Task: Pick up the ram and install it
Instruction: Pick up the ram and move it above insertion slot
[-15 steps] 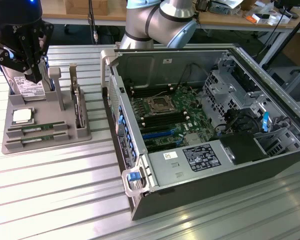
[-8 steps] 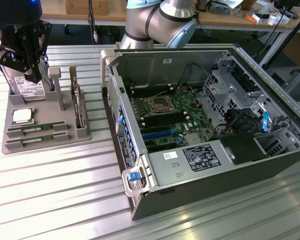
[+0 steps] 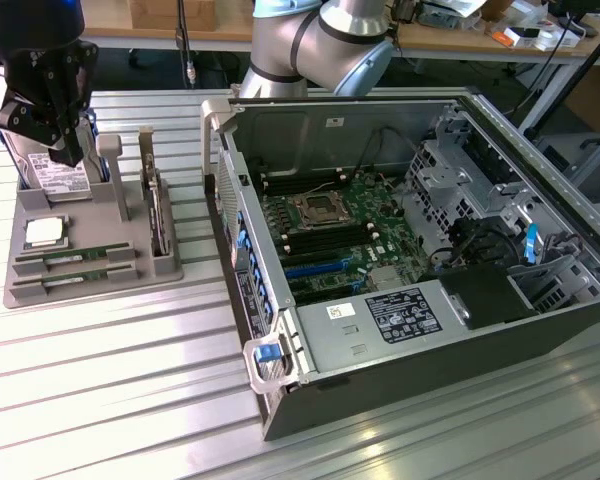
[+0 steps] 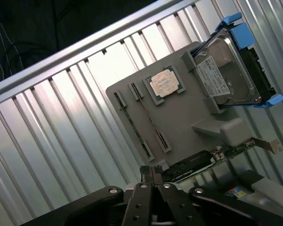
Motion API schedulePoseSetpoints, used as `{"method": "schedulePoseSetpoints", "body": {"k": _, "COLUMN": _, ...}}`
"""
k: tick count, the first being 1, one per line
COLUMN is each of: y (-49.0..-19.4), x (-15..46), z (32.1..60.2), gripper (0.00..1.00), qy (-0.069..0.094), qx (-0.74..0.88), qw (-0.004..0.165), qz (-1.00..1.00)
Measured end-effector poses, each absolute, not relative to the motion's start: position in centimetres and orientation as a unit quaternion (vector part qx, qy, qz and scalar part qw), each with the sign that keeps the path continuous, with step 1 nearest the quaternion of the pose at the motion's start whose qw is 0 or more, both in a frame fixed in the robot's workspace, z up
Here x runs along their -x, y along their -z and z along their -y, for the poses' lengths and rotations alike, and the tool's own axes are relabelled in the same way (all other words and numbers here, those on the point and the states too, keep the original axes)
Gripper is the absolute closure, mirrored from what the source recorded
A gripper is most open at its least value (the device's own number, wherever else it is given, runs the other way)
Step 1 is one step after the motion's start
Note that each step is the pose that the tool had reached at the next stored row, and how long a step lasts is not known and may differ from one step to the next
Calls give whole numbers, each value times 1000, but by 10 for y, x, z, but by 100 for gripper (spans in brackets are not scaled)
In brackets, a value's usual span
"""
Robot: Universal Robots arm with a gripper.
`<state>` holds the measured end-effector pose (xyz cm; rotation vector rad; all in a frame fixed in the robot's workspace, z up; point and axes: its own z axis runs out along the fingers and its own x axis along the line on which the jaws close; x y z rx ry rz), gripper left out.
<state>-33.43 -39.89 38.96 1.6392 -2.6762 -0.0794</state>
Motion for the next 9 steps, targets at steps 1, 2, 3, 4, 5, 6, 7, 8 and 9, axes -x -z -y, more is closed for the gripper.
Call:
{"method": "schedulePoseSetpoints", "body": {"k": 1, "y": -390, "x": 334, "z": 399, "gripper": 90, "qy": 25, "qx": -525, "qw": 1, "qz": 851}}
{"method": "schedulePoseSetpoints", "body": {"k": 2, "y": -390, "x": 334, "z": 399, "gripper": 90, "qy": 25, "qx": -529, "qw": 1, "qz": 849}}
{"method": "schedulePoseSetpoints", "body": {"k": 3, "y": -390, "x": 334, "z": 399, "gripper": 90, "qy": 25, "qx": -533, "qw": 1, "qz": 846}}
{"method": "schedulePoseSetpoints", "body": {"k": 4, "y": -390, "x": 334, "z": 399, "gripper": 90, "qy": 25, "qx": -536, "qw": 2, "qz": 844}}
{"method": "schedulePoseSetpoints", "body": {"k": 5, "y": -390, "x": 334, "z": 399, "gripper": 90, "qy": 25, "qx": -540, "qw": 2, "qz": 841}}
{"method": "schedulePoseSetpoints", "body": {"k": 6, "y": -390, "x": 334, "z": 399, "gripper": 90, "qy": 25, "qx": -545, "qw": 2, "qz": 838}}
{"method": "schedulePoseSetpoints", "body": {"k": 7, "y": -390, "x": 334, "z": 399, "gripper": 90, "qy": 25, "qx": -551, "qw": 2, "qz": 834}}
{"method": "schedulePoseSetpoints", "body": {"k": 8, "y": -390, "x": 334, "z": 399, "gripper": 90, "qy": 25, "qx": -553, "qw": 2, "qz": 833}}
{"method": "schedulePoseSetpoints", "body": {"k": 9, "y": -390, "x": 334, "z": 399, "gripper": 90, "qy": 25, "qx": -555, "qw": 2, "qz": 831}}
